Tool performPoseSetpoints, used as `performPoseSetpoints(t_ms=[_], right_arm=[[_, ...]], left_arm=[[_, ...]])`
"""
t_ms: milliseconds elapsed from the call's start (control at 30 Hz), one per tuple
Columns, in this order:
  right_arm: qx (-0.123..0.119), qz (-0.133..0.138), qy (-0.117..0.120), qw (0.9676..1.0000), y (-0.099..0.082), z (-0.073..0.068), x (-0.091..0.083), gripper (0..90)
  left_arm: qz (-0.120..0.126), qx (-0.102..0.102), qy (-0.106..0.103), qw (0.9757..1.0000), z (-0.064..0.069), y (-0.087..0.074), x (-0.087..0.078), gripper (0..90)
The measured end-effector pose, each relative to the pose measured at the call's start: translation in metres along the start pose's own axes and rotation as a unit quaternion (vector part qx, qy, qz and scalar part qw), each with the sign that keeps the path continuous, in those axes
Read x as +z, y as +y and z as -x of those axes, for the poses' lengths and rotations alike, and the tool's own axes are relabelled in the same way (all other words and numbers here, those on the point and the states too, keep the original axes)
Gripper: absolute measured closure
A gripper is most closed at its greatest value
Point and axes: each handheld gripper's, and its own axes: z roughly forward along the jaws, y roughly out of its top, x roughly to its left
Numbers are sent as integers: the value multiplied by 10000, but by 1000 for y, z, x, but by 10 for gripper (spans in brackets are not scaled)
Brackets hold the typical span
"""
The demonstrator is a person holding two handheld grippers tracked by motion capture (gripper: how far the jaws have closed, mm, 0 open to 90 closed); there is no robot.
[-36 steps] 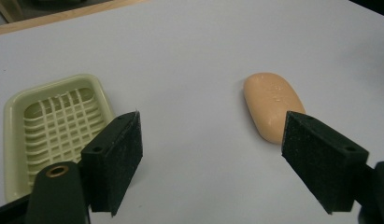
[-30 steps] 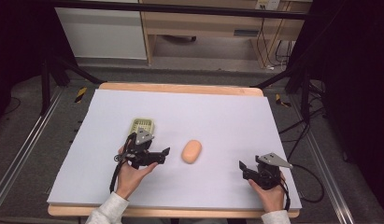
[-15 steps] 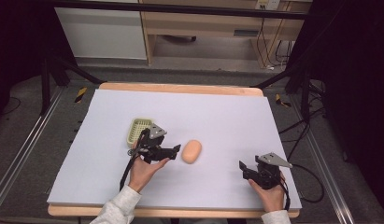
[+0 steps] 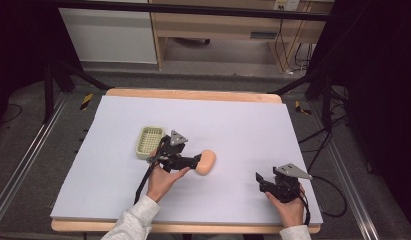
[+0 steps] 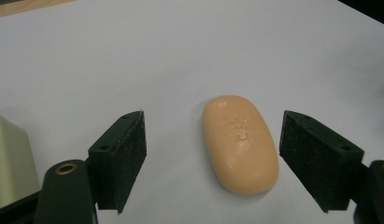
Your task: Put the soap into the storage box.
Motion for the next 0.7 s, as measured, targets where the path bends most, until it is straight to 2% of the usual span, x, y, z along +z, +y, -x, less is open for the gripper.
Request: performPoseSetpoints(t_ms=[700], right_arm=[[-43,-23,-9,10000,0,0,1,305]], left_arm=[[-230,60,-183,9996,16,1,33,194]])
